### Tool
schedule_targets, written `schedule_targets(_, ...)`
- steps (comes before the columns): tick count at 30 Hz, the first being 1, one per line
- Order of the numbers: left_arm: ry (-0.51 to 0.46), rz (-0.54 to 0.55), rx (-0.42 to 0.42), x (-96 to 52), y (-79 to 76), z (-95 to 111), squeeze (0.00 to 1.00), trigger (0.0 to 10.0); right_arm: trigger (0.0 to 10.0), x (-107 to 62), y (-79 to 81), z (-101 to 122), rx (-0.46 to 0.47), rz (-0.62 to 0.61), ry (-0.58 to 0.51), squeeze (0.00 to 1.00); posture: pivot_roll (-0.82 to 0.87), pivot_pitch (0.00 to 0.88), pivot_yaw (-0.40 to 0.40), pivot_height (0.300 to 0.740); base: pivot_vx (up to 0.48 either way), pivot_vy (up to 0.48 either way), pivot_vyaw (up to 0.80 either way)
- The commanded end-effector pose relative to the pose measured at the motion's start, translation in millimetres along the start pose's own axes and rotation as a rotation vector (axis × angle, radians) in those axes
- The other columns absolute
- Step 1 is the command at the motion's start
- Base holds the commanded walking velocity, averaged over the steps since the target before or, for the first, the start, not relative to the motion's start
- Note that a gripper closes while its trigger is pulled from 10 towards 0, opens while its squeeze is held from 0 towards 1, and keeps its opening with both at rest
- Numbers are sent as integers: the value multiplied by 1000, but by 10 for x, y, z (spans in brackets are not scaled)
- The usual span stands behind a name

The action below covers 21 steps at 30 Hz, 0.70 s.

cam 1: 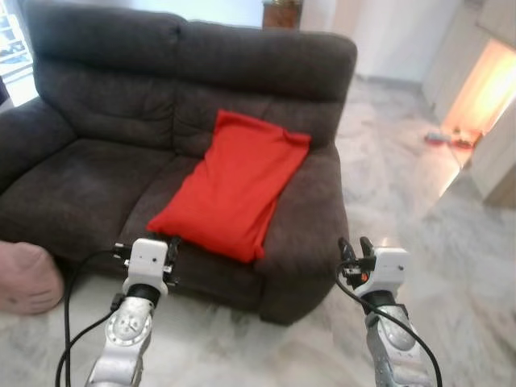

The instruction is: Move the pillow to the sofa from floor

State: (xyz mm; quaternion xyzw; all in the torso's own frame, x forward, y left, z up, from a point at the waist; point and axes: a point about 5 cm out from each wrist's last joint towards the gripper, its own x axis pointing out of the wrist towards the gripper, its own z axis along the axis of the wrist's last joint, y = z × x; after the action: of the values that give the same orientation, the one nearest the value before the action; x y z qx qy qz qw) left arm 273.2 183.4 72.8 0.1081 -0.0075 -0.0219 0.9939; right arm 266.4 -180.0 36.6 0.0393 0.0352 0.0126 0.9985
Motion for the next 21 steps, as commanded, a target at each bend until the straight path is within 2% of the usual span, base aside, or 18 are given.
schedule_targets(1, -9, 2, 11, 31, 20, 29, 0, 10000, 10000, 42, -14, 57, 7, -10, -21, 0, 93, 9, -80, 740, 0, 0, 0)
schedule_targets(4, 22, -5, 11, 22, 14, -37, 0, 10000, 10000, 39, -24, 40, 8, -13, -15, 0, 94, 11, -82, 740, 0, 0, 0)
schedule_targets(10, 123, 12, 1, -26, 62, -266, 0, 10000, 10000, -20, -116, -144, 14, -53, 66, 0, 91, 12, -82, 740, 0, 0, 0)
schedule_targets(14, 263, 38, -8, -136, 127, -577, 0, 10000, 10000, -137, -279, -418, 11, -114, 215, 0, 91, 10, -83, 740, 0, 0, 0)
schedule_targets(15, 313, 48, -6, -193, 156, -682, 0, 10000, 10000, -195, -334, -523, 21, -138, 281, 0, 85, 9, -82, 740, 0, 0, 0)
schedule_targets(16, 313, 48, -6, -193, 156, -682, 0, 10000, 10000, -195, -334, -523, 21, -138, 281, 0, 85, 9, -82, 740, 0, 0, 0)
schedule_targets(19, 426, 61, -2, -334, 201, -897, 0, 10000, 10000, -384, -445, -773, 53, -218, 446, 0, 84, 9, -83, 740, 0, 0, 0)
schedule_targets(21, 455, 63, 0, -378, 208, -950, 0, 10000, 10000, -435, -459, -825, 61, -234, 480, 0, 90, 4, -81, 740, 0, 0, 0)
